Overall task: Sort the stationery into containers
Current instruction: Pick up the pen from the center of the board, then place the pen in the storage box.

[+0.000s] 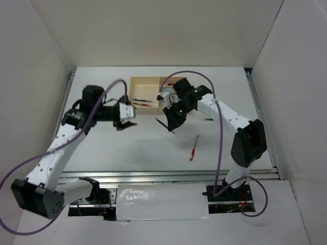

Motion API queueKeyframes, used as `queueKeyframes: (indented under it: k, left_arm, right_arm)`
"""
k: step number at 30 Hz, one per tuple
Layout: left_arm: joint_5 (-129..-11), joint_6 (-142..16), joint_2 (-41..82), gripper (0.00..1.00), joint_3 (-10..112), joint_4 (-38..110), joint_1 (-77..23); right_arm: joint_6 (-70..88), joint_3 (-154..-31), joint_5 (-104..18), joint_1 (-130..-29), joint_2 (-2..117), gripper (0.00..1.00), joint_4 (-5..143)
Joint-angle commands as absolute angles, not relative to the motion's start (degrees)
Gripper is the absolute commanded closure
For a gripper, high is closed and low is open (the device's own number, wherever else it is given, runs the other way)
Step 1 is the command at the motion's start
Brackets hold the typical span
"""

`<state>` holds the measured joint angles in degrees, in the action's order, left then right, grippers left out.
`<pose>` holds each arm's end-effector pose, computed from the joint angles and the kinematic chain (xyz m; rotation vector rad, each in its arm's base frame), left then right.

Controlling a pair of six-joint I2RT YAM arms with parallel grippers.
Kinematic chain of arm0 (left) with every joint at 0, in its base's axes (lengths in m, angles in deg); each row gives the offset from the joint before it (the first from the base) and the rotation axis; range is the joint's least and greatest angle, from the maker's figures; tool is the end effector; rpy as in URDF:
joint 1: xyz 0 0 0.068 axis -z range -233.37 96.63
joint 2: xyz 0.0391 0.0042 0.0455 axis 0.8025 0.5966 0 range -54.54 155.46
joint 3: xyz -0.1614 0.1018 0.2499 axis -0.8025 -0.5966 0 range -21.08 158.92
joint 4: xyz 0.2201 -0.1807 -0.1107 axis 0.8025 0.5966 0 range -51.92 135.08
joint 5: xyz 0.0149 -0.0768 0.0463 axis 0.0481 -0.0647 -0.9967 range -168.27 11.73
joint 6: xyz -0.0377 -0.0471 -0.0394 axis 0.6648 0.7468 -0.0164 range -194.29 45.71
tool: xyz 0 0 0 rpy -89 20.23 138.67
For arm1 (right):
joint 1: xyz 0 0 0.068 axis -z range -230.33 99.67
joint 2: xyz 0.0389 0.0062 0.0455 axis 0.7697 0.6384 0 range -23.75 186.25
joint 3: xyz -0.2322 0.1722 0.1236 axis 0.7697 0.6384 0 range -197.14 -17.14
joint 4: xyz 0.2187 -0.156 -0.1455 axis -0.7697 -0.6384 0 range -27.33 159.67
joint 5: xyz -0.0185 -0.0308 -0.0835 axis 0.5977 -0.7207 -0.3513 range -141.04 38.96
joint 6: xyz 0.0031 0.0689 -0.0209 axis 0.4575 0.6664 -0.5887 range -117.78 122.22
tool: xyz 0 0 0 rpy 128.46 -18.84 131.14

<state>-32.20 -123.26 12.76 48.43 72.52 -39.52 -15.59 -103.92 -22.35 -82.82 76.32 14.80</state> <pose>0.2695 -0.1106 0.4062 1.3892 1.4083 -0.4601 0.3375 0.2488 0.2897 -1.2828 2.4155 0.7603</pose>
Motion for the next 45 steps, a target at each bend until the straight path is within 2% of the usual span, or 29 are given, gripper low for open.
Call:
queueKeyframes:
  k: [1,6,11,15,24,26,27,28,29,30,31,32,34,35,38,39,41,42,45]
  left_arm:
    - [-38.3,-139.4,4.5,0.23,40.6,75.7,-31.6]
    - [-49.9,-138.5,4.0,0.22,38.7,73.4,-16.8]
    - [-54.3,-139.0,6.8,0.21,39.3,70.3,-13.1]
    - [-57.9,-141.7,10.1,0.25,39.9,70.5,-10.1]
    - [-59.5,-143.9,13.7,0.5,41.1,71.0,-7.2]
    - [-59.7,-143.6,14.2,0.62,41.8,70.9,-7.1]
    - [-59.8,-143.1,14.4,0.67,42.1,70.9,-7.1]
    - [-60.8,-142.9,14.4,0.79,42.2,70.9,-7.0]
    - [-61.0,-142.8,14.4,0.84,42.3,71.0,-7.1]
    - [-61.5,-142.0,14.4,0.89,42.0,70.5,-7.4]
    - [-61.9,-141.3,14.3,0.99,41.8,69.6,-7.9]
    - [-61.8,-141.1,14.1,1.0,41.2,67.6,-10.3]
    - [-58.5,-140.1,15.1,1.0,42.0,65.4,-16.8]
    - [-57.1,-140.2,16.3,1.0,43.2,64.5,-19.3]
    - [-51.6,-141.4,25.3,1.0,52.6,67.5,-29.9]
    - [-50.3,-141.6,31.5,1.0,59.8,68.8,-34.3]
    - [-48.1,-142.0,38.1,1.0,67.5,72.1,-37.8]
    - [-47.8,-142.7,44.4,1.0,75.3,73.7,-40.1]
    - [-49.9,-143.1,54.6,1.0,86.3,74.6,-41.7]
  right_arm:
    - [-17.0,-107.4,-6.1,-83.6,73.6,1.0,5.8]
    - [-17.9,-108.5,0.1,-84.3,76.1,1.0,2.2]
    - [-19.2,-110.1,6.7,-84.5,79.1,1.0,-1.8]
    - [-19.8,-111.6,8.8,-84.5,79.5,1.0,-2.8]
    - [-21.2,-113.7,12.2,-85.3,81.0,1.0,-6.2]
    - [-21.2,-113.9,12.4,-85.2,81.4,0.98,-6.3]
    - [-20.9,-114.2,11.6,-85.2,81.4,0.95,-6.0]
    - [-19.5,-114.2,11.0,-84.7,81.0,0.84,-5.5]
    - [-18.9,-114.0,10.6,-84.2,80.6,0.79,-4.9]
    - [-18.2,-114.0,10.0,-83.3,80.3,0.72,-3.8]
    - [-17.1,-114.2,9.6,-82.2,79.4,0.66,-3.4]
    - [-16.9,-115.6,9.1,-78.9,79.1,0.57,-3.2]
    - [-16.2,-120.3,6.8,-74.2,78.9,0.5,-3.4]
    - [-15.8,-122.2,6.0,-68.4,79.1,0.46,-3.4]
    - [-14.2,-126.9,4.2,-57.1,79.6,0.44,-2.5]
    - [-14.2,-126.8,3.5,-55.2,79.3,0.44,-2.0]
    - [-14.3,-123.0,2.8,-51.3,76.9,0.43,0.6]
    - [-14.6,-119.2,1.8,-50.8,75.9,0.43,1.5]
    - [-15.8,-113.3,-0.5,-48.6,73.2,0.43,3.8]
